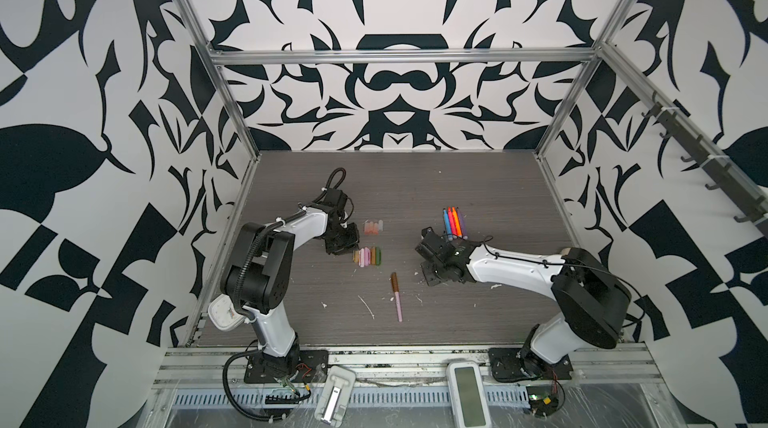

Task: Open the pen caps
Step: 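Raise both open grippers from the placed cap and pen, then move the right gripper down and grasp the brown-capped pink pen body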

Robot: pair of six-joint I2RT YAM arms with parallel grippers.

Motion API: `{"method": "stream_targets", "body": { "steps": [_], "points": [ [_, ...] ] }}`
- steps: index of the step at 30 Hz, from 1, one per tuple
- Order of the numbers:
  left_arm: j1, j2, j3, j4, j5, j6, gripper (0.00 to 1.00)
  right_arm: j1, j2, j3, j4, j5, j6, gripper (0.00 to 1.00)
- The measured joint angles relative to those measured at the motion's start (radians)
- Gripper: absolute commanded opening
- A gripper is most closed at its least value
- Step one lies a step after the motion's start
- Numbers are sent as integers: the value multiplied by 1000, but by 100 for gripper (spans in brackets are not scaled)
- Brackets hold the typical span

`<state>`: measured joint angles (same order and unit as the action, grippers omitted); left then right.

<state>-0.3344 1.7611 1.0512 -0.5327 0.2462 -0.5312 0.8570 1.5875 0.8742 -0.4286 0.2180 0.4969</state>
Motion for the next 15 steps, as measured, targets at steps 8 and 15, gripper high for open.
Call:
{"method": "stream_targets", "body": {
  "steps": [8, 15],
  "points": [
    [0, -73, 12, -49, -31, 11, 35, 122, 3, 53, -49, 9, 58, 18],
    [0, -183, 20, -98, -50, 19, 37, 269, 9, 54, -18, -123, 221, 20]
  ]
}}
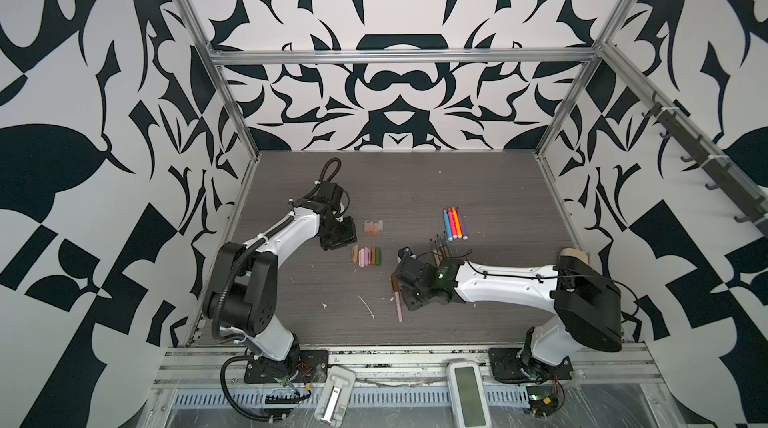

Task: Open the pen caps
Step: 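Move the right gripper down and grasp the brown-capped pink pen body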

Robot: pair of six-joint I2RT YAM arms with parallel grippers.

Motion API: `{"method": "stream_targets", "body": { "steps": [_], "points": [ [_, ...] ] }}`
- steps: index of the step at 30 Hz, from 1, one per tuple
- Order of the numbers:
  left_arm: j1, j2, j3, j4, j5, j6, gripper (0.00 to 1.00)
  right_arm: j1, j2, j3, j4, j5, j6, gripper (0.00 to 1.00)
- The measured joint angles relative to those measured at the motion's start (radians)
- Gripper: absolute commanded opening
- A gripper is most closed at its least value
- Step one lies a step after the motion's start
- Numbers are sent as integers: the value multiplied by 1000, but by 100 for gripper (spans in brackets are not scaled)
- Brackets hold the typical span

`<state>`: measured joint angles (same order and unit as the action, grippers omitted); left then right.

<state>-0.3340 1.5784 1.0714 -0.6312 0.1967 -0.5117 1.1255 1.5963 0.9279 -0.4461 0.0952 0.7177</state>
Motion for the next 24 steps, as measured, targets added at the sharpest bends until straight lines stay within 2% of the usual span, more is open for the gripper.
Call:
{"method": "stream_targets", "body": {
  "steps": [9, 16, 24],
  "points": [
    [0, -139, -19, -8, 10, -13, 38, 29, 1, -7, 27, -66, 139, 22],
    [0, -149, -70, -2, 26, -19, 38, 48, 68, 7, 29, -92, 162, 24],
    [0, -162, -82, 0, 33, -19, 38, 60, 147, 113, -31, -86, 179, 23]
  ]
}}
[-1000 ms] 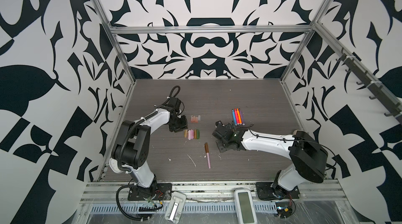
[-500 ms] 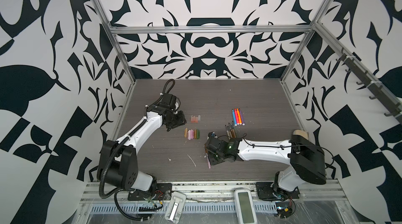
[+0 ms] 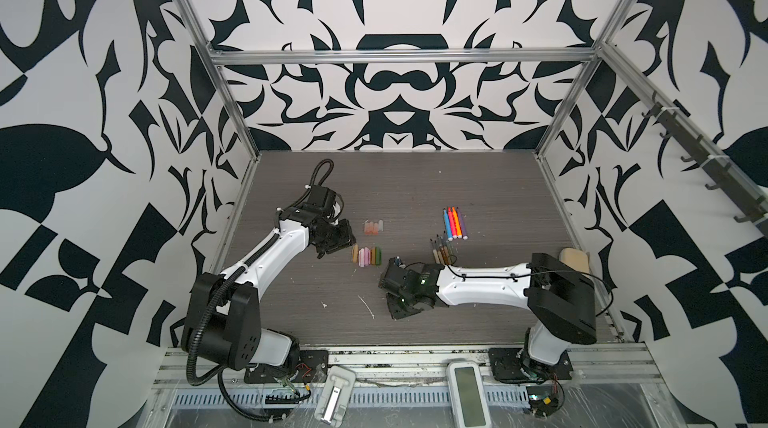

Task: Open the pen caps
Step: 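Move the right gripper down and grasp the brown-capped pink pen body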

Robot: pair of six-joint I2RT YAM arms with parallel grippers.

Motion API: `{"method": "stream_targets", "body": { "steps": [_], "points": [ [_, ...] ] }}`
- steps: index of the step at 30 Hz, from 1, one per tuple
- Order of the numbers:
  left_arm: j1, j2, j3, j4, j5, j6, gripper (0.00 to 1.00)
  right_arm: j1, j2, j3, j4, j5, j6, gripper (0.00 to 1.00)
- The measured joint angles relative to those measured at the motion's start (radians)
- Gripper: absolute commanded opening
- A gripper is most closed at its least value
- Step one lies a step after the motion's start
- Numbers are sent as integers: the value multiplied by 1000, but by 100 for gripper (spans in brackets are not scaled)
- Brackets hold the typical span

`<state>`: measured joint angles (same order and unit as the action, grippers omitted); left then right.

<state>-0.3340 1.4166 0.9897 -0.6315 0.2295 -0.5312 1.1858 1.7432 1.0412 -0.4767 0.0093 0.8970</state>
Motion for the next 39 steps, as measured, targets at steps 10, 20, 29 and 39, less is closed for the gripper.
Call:
{"method": "stream_targets", "body": {
  "steps": [10, 20, 29, 39],
  "points": [
    [0, -27, -2, 0, 3, -3, 39, 17, 21, 24, -52, 24, 3, 30],
    [0, -27, -14, 2, 3, -8, 39, 59, 40, 79, -52, 32, -13, 32],
    [0, -28, -15, 2, 3, -12, 39, 61, 82, 114, -86, 56, 31, 27],
    [0, -43, -45, 12, 7, -29, 39, 61, 109, 120, -107, 87, 70, 22]
  ]
}}
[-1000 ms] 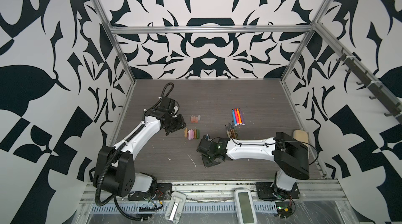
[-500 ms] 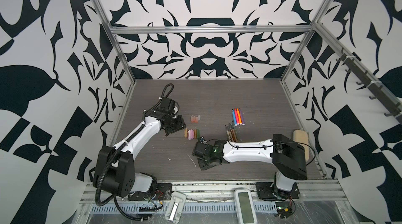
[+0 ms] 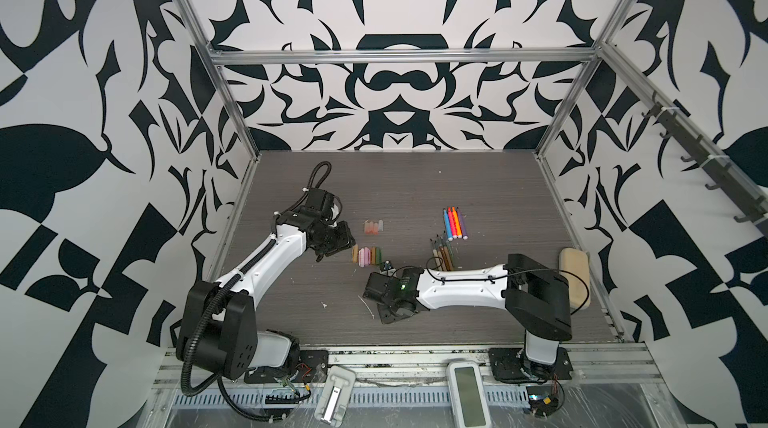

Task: Open the pen caps
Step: 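Move the right gripper down and grasp the brown-capped pink pen body, then lift the pink pen toward the left gripper while the left approaches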

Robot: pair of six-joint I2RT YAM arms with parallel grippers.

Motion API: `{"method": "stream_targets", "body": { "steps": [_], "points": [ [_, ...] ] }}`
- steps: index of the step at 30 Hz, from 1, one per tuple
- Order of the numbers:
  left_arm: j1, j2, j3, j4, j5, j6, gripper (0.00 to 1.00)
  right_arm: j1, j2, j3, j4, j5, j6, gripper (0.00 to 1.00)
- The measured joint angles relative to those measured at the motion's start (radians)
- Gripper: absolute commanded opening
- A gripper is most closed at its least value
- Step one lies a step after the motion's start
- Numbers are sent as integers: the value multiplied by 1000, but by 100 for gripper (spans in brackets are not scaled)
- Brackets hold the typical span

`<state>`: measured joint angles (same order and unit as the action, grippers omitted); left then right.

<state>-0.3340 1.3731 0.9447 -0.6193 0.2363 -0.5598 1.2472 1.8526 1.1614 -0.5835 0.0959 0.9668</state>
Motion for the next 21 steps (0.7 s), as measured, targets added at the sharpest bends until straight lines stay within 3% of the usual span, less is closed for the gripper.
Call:
{"method": "stream_targets", "body": {
  "steps": [3, 6, 12, 16, 21],
  "points": [
    [-1, -3, -15, 12, 17, -19, 39, 0, -8, -13, -8, 13, 1, 16],
    [-18, -19, -50, 52, 39, -58, 39, -3, -31, -40, -8, 21, 1, 1],
    [-149, -49, -103, 140, 82, -170, 40, -60, -126, -135, -39, 24, -30, 0],
    [-232, -75, -158, 254, 120, -283, 46, -132, -274, -210, -47, 11, -90, 0],
    [-325, -72, -192, 377, 123, -412, 49, -257, -481, -273, 8, -107, -166, 0]
  ]
}}
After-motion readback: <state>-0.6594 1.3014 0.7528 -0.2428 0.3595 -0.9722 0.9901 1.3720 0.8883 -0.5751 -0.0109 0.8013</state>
